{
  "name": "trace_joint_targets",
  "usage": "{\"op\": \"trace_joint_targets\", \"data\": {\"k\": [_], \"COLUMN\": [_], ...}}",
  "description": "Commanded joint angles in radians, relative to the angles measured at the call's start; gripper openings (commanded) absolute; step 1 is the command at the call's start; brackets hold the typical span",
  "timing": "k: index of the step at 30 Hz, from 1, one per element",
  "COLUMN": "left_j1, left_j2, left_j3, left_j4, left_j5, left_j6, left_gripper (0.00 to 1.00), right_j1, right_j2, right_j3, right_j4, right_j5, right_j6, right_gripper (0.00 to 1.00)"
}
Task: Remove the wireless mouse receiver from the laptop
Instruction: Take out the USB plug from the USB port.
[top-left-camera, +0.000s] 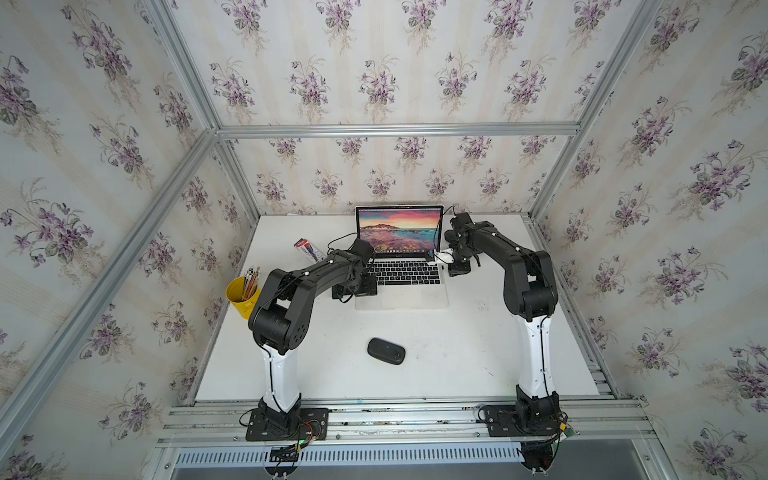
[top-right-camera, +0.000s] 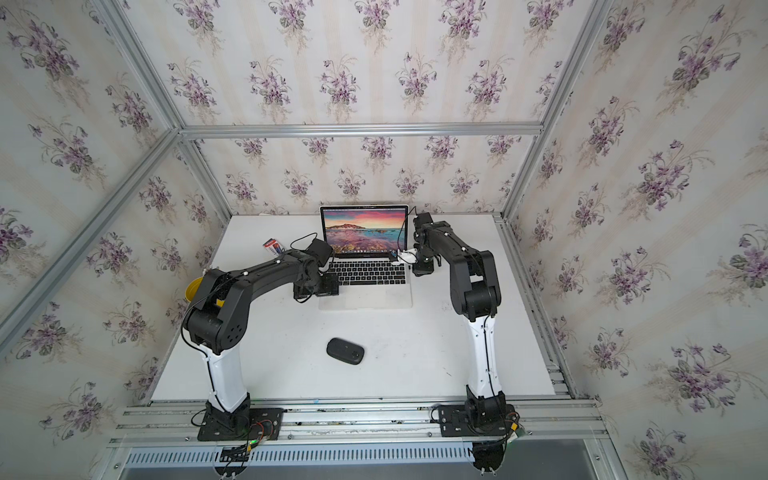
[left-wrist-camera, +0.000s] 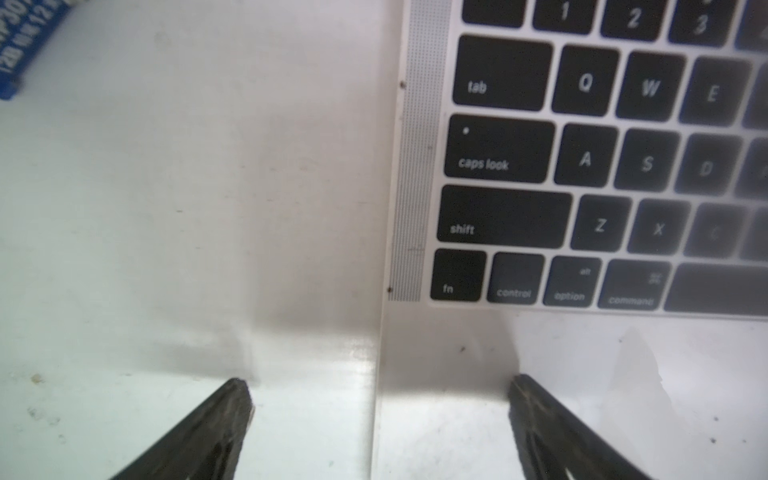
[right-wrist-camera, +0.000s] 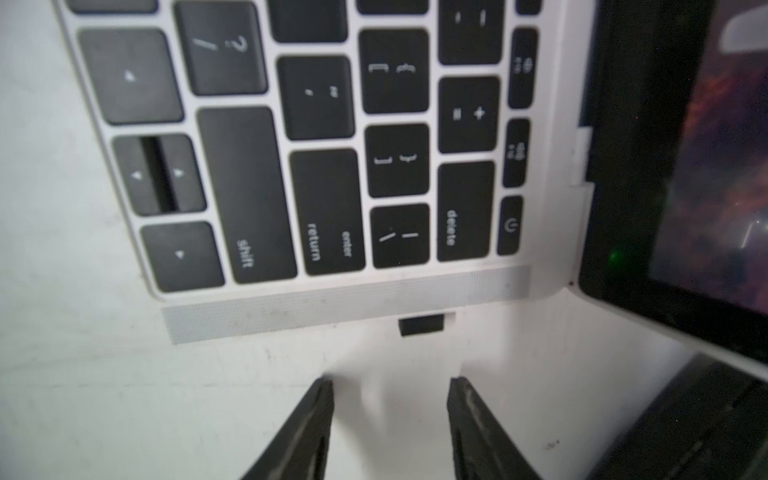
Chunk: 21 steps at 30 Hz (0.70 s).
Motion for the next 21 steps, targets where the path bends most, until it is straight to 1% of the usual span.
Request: {"op": "trace_joint_targets", "data": {"k": [1, 8, 16, 21], "left_j1": [0.001, -0.001, -0.004, -0.004], "left_j2": [0.029, 0.028, 0.027, 0.026], "left_j3": [-0.009, -0.002, 0.003, 0.002], "left_j4": [-0.192, -0.204, -0.21, -0.21], "left_j5": [-0.087, -0.091, -0.091, -0.096], "left_j6": [0.02, 0.023, 0.025, 0.028], "left_gripper": [0.99, 0.99, 0.99, 0.99], "right_j1": [0.0, 0.005, 0.023, 0.03], "right_j2": [0.045, 0.094, 0.117, 0.121], "right_j3": [0.025, 0.079, 0.077, 0.075], "right_j4": [-0.067, -0.093, -0.085, -0.087], "right_j5": [-0.052, -0.133, -0.17, -0.17], "right_j6": [-0.014, -0.019, -0.018, -0.016], "right_gripper": [0.49, 0.47, 0.42, 0.31]}}
